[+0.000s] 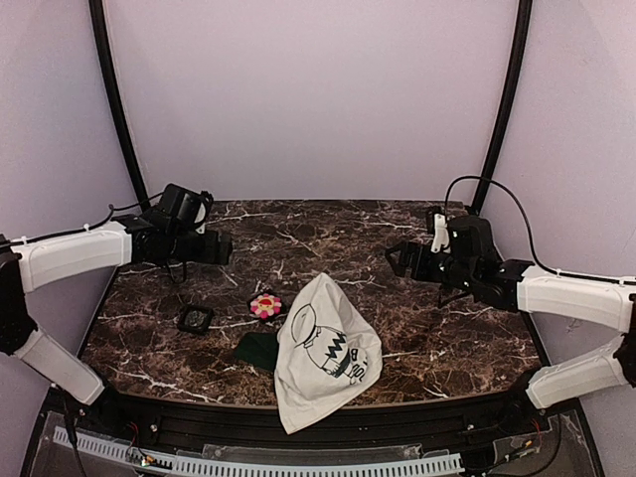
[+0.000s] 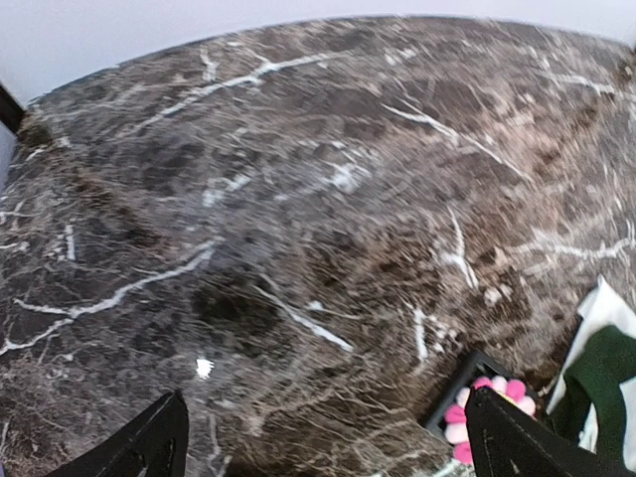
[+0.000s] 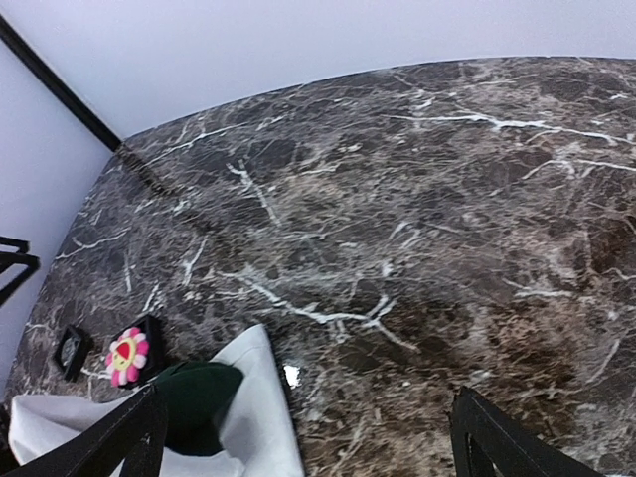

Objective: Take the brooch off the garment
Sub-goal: Reset both arms

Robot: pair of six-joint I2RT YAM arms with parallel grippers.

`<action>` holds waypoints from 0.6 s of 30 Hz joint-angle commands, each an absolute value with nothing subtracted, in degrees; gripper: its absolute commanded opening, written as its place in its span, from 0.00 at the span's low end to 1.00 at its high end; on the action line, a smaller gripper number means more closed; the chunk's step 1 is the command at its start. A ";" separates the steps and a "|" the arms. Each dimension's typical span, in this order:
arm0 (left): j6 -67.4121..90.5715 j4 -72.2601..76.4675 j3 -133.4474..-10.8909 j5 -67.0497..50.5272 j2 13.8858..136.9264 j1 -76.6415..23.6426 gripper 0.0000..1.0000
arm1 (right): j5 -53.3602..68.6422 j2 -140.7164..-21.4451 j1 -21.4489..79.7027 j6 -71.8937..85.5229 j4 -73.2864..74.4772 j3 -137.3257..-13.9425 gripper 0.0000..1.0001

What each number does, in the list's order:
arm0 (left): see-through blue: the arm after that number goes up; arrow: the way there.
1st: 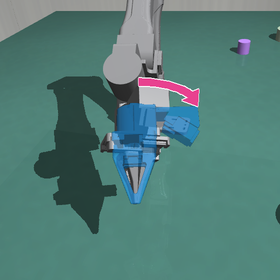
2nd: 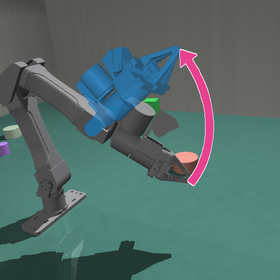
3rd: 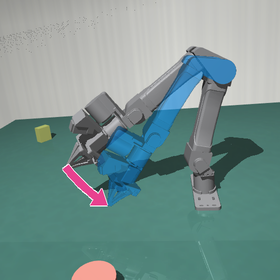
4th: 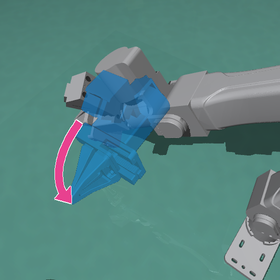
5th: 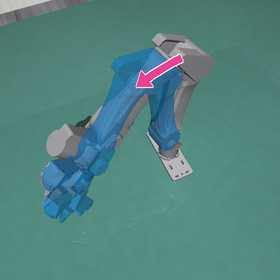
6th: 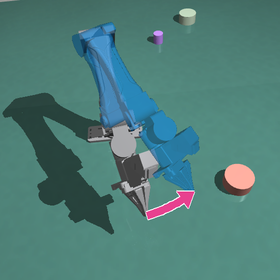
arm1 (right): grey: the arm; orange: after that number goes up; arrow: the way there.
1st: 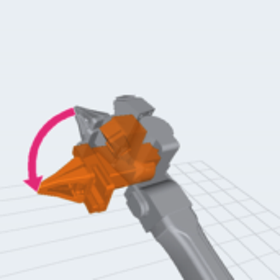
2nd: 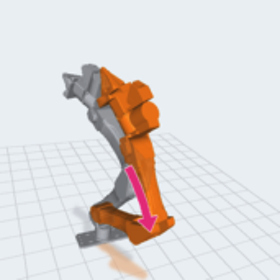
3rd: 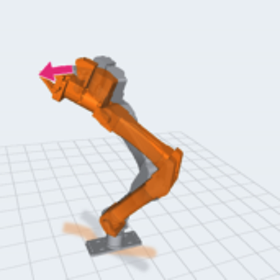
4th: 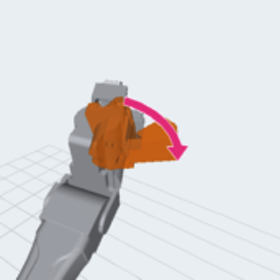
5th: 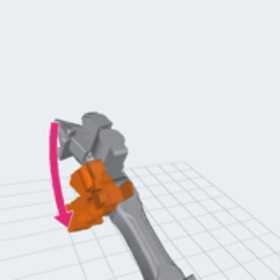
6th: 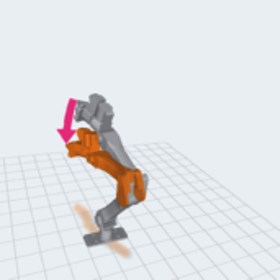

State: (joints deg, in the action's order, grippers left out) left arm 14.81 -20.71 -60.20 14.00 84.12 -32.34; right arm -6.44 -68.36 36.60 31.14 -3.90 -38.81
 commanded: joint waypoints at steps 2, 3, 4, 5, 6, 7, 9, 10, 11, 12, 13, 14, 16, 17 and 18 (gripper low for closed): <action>17.29 -10.80 -55.07 11.78 78.21 -21.34 0.99 | -5.27 -69.41 27.04 27.60 -8.96 -37.52 0.99; 17.30 -8.85 -54.34 11.27 77.17 -19.59 0.99 | -4.86 -69.39 24.91 27.07 -10.21 -36.87 0.99; 17.20 -7.77 -52.92 11.04 76.64 -15.95 0.99 | -4.24 -69.33 22.91 26.58 -11.30 -36.41 0.99; 17.08 -5.65 -52.17 10.58 75.63 -14.22 0.99 | -3.68 -69.18 20.84 25.89 -12.41 -35.88 0.99; 16.97 -3.15 -50.48 10.52 75.12 -10.59 0.99 | -3.32 -69.05 18.89 25.16 -13.60 -35.43 0.99; 17.14 -1.84 -49.59 10.47 74.28 -8.81 0.99 | -3.07 -68.74 17.14 24.39 -14.61 -35.04 0.99; 17.99 2.66 -46.72 11.10 72.83 -3.70 0.99 | -2.89 -67.93 13.88 22.74 -16.91 -33.93 0.98; 18.82 6.64 -44.22 11.44 71.78 -1.12 0.99 | -3.11 -67.30 12.42 21.82 -18.66 -33.09 0.99; 19.08 8.73 -42.90 12.40 71.22 0.62 0.99 | -3.56 -66.67 11.30 20.83 -20.81 -31.99 0.99; 18.48 13.23 -40.12 13.05 70.21 2.57 0.99 | -4.31 -65.84 10.46 19.47 -22.94 -30.78 0.99; 17.63 15.63 -37.39 15.11 69.78 2.96 0.99 | -5.05 -64.95 9.79 18.36 -25.27 -29.28 0.99; 15.26 20.63 -35.92 16.08 69.17 3.24 0.99 | -5.88 -64.01 9.30 16.50 -28.05 -27.47 0.99; 11.51 27.02 -31.93 18.75 68.68 3.29 0.99 | -8.18 -62.11 8.82 13.60 -35.46 -23.10 0.99; 10.55 28.94 -29.45 20.71 68.62 3.32 0.99 | -9.64 -61.26 8.61 12.48 -38.09 -21.04 0.99; 8.68 32.26 -28.30 21.60 68.50 3.33 0.99 | -10.72 -60.58 8.43 11.36 -40.70 -18.93 0.99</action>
